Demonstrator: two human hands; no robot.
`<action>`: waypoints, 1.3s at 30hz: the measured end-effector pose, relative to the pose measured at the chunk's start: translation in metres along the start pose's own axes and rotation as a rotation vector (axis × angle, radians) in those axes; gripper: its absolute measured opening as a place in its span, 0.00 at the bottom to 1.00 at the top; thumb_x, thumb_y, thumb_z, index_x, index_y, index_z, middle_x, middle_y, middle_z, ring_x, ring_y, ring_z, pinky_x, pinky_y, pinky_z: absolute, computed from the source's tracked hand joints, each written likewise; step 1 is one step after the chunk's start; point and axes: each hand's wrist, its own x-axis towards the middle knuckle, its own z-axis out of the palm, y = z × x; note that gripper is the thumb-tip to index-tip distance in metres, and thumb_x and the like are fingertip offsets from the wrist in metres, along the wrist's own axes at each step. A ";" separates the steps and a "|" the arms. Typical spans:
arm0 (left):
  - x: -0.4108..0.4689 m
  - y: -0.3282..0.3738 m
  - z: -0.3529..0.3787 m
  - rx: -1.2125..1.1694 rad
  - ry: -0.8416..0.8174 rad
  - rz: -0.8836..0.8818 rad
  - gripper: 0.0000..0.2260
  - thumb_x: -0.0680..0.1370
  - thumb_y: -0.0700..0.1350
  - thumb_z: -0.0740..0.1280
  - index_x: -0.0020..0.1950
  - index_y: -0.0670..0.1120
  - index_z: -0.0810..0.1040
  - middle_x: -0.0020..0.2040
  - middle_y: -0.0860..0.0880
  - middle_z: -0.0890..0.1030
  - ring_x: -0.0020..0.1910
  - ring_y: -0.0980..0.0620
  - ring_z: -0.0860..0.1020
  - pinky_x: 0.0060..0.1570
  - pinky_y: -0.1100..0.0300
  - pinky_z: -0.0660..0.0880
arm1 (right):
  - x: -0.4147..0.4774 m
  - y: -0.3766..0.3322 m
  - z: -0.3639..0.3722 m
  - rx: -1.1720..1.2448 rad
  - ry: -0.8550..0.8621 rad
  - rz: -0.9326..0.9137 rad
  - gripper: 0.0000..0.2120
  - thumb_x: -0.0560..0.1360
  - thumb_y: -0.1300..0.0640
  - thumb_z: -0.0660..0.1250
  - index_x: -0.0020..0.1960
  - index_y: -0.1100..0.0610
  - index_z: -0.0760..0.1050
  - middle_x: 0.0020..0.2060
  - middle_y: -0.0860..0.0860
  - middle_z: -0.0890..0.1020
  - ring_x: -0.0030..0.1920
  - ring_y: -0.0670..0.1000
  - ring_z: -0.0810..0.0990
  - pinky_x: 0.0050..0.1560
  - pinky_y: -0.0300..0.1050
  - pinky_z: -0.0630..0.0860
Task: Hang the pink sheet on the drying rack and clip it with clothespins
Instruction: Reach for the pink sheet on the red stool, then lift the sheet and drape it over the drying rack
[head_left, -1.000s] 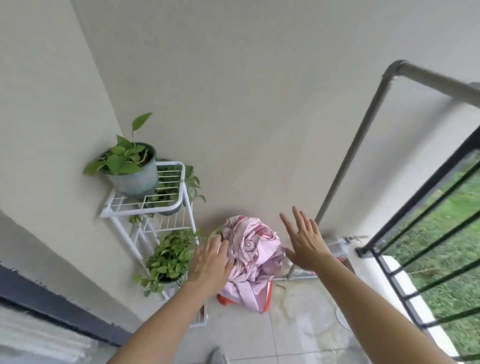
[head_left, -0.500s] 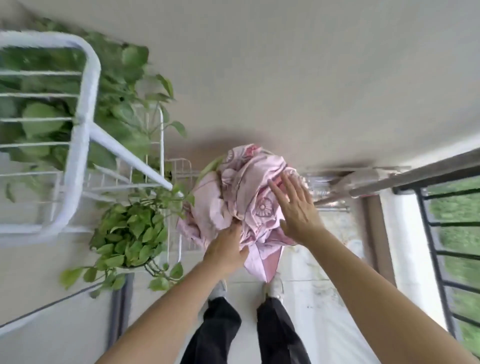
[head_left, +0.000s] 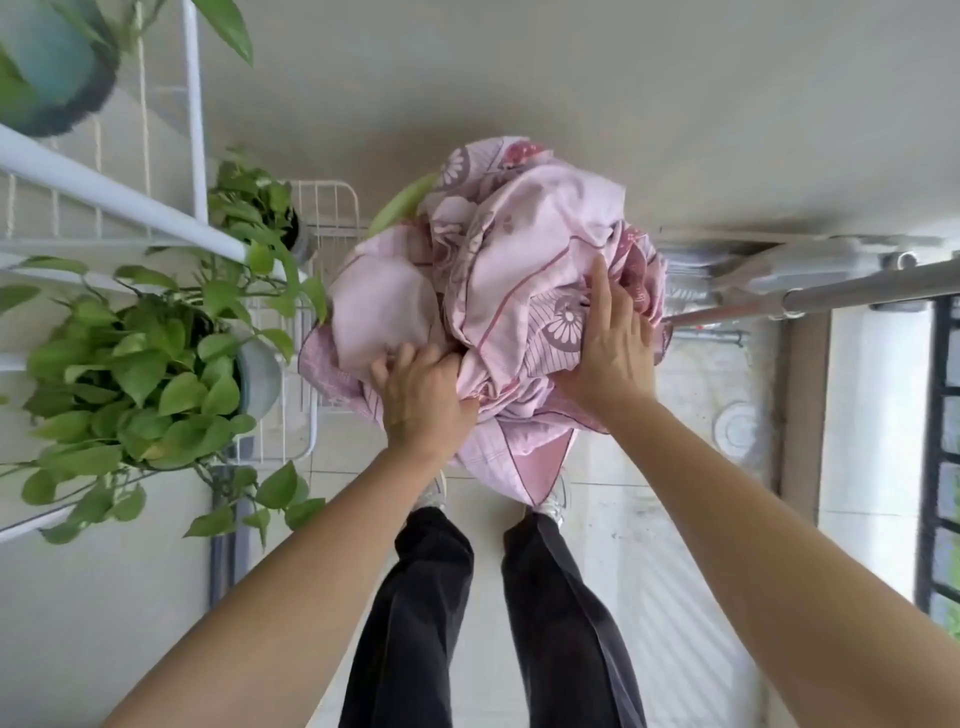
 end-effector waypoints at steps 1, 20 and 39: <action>0.000 0.000 -0.016 -0.033 0.062 0.032 0.11 0.60 0.45 0.74 0.40 0.49 0.79 0.42 0.50 0.78 0.46 0.46 0.71 0.47 0.52 0.60 | 0.003 -0.005 -0.010 0.022 0.026 0.004 0.63 0.62 0.46 0.78 0.81 0.53 0.38 0.76 0.60 0.58 0.76 0.60 0.59 0.75 0.62 0.56; -0.036 0.107 -0.462 -0.934 0.339 0.432 0.18 0.66 0.33 0.61 0.44 0.54 0.80 0.41 0.63 0.82 0.42 0.66 0.79 0.40 0.72 0.73 | -0.029 -0.120 -0.390 0.359 0.410 -0.123 0.14 0.63 0.49 0.68 0.31 0.53 0.63 0.24 0.50 0.68 0.39 0.42 0.76 0.34 0.44 0.65; -0.053 0.168 -0.648 -0.960 0.470 0.718 0.06 0.63 0.41 0.65 0.37 0.49 0.75 0.34 0.56 0.78 0.33 0.62 0.74 0.31 0.67 0.69 | -0.188 -0.132 -0.611 0.210 0.183 -0.137 0.36 0.56 0.45 0.82 0.60 0.43 0.72 0.48 0.36 0.80 0.47 0.34 0.79 0.45 0.28 0.73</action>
